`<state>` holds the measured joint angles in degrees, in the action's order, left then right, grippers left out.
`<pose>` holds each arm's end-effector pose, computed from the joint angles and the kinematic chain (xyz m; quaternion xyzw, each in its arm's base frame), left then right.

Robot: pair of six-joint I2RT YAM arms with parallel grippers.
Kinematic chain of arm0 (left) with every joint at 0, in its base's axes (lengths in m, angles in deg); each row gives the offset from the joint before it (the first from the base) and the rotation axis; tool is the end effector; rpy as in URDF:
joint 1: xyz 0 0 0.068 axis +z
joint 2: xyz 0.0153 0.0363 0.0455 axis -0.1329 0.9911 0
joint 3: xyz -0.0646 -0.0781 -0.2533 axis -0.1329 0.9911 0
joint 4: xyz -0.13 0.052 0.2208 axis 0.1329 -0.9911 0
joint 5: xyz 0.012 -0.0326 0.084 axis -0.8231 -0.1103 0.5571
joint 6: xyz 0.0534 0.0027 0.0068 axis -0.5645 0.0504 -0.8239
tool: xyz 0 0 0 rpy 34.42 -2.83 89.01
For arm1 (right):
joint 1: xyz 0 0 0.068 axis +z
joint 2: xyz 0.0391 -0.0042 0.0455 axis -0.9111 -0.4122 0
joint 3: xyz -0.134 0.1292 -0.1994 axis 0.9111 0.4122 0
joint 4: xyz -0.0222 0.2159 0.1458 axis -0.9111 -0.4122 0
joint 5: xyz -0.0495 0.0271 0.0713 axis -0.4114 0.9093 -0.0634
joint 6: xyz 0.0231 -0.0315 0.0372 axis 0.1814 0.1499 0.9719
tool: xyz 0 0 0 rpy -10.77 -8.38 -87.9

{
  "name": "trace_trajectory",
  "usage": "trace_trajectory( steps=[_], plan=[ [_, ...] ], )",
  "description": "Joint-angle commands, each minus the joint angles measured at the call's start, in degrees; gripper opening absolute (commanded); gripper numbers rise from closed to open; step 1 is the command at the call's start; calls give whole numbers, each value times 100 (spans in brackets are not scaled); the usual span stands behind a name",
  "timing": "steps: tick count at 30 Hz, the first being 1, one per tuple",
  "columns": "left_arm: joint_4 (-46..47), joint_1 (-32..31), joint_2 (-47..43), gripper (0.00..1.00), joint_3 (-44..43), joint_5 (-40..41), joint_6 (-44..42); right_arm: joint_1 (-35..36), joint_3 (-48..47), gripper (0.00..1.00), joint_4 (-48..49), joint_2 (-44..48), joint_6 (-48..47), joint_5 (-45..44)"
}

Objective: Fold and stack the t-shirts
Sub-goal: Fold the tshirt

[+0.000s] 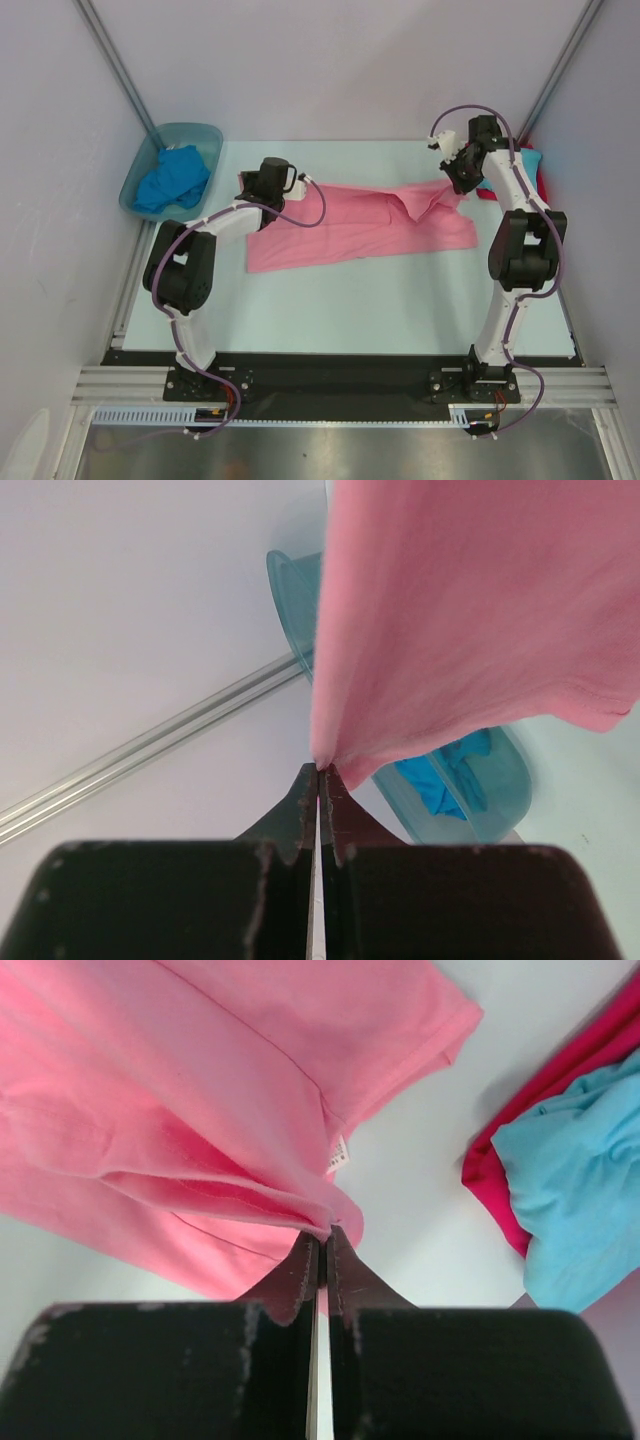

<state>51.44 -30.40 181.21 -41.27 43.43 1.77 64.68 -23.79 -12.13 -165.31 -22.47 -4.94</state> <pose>0.3972 -0.1438 0.2198 0.5717 0.6237 0.4649 0.2609 0.4432 -0.0026 0.2695 -0.3789 0.8861 -0.0375 0.2644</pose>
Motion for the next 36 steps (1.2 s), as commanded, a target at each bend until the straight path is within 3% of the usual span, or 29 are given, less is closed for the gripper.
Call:
trace_trajectory(
  steps=[1,14,24,30,36],
  plan=[
    [169,26,-19,0,-147,40,-135,-175,-226,0,47,76,-71,-98],
    [117,193,-28,0,90,-250,-319,-219,-200,0,-146,137,-159,52],
    [-982,228,-247,0,178,-856,-196,-210,-217,0,-427,137,-300,210],
    [-965,264,-169,0,125,-813,-275,-210,-209,0,-656,102,-440,201],
    [-271,352,130,0,-129,-357,-433,-228,-253,0,-577,32,-379,140]
  ],
)
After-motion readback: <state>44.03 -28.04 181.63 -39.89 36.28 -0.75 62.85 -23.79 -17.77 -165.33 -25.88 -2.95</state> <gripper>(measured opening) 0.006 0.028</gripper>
